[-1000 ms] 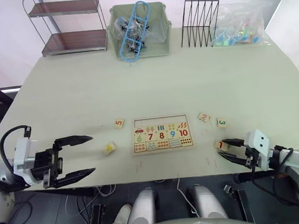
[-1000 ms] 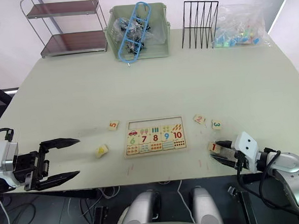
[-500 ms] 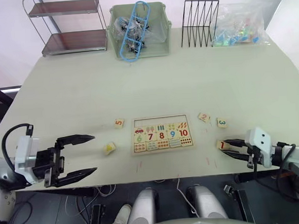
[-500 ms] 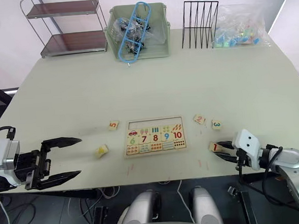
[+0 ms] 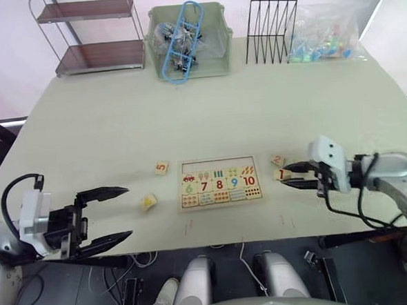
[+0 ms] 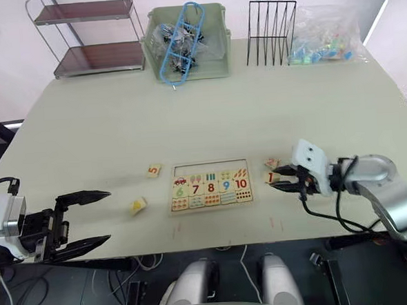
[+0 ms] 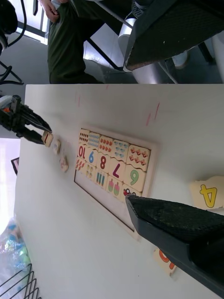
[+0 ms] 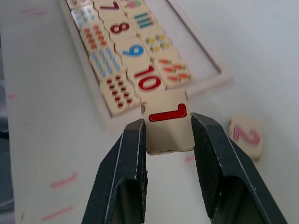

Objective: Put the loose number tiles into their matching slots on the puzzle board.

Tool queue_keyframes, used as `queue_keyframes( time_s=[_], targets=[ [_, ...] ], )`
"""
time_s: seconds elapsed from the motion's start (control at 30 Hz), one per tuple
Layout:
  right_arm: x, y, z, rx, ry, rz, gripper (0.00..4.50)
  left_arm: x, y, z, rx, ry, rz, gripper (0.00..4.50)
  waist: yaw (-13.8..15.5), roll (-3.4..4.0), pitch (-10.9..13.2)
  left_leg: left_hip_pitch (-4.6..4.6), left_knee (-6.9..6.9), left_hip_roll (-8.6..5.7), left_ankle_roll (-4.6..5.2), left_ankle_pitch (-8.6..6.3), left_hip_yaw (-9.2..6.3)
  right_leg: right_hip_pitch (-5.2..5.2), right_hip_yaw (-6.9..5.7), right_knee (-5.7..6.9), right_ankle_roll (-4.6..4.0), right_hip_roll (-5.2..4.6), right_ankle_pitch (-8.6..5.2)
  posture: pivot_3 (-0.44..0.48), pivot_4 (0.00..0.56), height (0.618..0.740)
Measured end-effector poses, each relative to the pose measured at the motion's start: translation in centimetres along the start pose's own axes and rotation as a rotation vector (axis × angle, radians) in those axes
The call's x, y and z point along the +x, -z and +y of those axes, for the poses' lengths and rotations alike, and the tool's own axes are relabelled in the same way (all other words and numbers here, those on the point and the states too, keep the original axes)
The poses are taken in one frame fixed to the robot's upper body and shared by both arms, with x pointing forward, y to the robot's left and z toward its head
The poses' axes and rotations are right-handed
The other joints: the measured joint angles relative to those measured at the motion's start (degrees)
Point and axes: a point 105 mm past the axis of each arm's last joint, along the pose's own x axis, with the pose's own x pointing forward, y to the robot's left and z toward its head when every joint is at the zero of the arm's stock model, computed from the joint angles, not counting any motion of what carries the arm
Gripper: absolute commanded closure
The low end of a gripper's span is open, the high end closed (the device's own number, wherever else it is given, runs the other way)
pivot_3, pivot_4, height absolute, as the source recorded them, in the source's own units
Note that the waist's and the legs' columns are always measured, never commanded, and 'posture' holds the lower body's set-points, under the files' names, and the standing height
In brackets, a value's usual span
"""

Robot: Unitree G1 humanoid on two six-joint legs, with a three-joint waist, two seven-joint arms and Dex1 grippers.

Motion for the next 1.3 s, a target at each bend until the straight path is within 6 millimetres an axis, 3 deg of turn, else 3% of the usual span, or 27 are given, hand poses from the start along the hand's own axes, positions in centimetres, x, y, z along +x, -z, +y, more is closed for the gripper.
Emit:
queue_keyframes(
  time_s=[0.33,0.7,1.03,1.3],
  targets=[
    [4.1,-5.9,0.4,-0.076,-0.133,0.016,3.65,-1.7,0.1,0.0,0.0,-0.134,-0.009,0.0,0.0,-0.03,0.1,-0.07,-0.01,0.0,0.0,0.0,-0.09,-0.06,-0.09,0.02,-0.05,-0.16,-0.01,0.0,0.15,0.739],
    [8.7,-10.5,-0.3,-0.127,-0.163,0.102,3.65,-2.9,0.5,0.4,-0.01,-0.217,-0.004,0.0,-0.4,0.01,0.1,-0.08,-0.04,0.0,-0.01,0.0,-0.14,-0.16,-0.15,0.07,-0.06,-0.19,0.0,0.0,0.15,0.739],
    [13.2,-11.3,-0.8,-0.13,-0.173,0.155,3.65,-3.8,1.4,0.3,-0.045,-0.252,0.027,0.0,-1.5,0.01,0.1,-0.08,-0.07,-0.05,-0.02,0.0,-0.17,-0.19,-0.18,0.09,0.02,-0.31,0.06,0.0,0.15,0.739],
    [16.6,-13.0,0.8,-0.168,-0.222,0.179,3.65,-3.8,1.0,0.5,-0.049,-0.279,0.033,0.0,-1.6,0.02,0.1,-0.07,-0.4,-0.04,-0.07,0.0,-0.17,-0.37,-0.42,0.08,-0.05,-0.49,0.09,0.0,0.15,0.739]
  ],
)
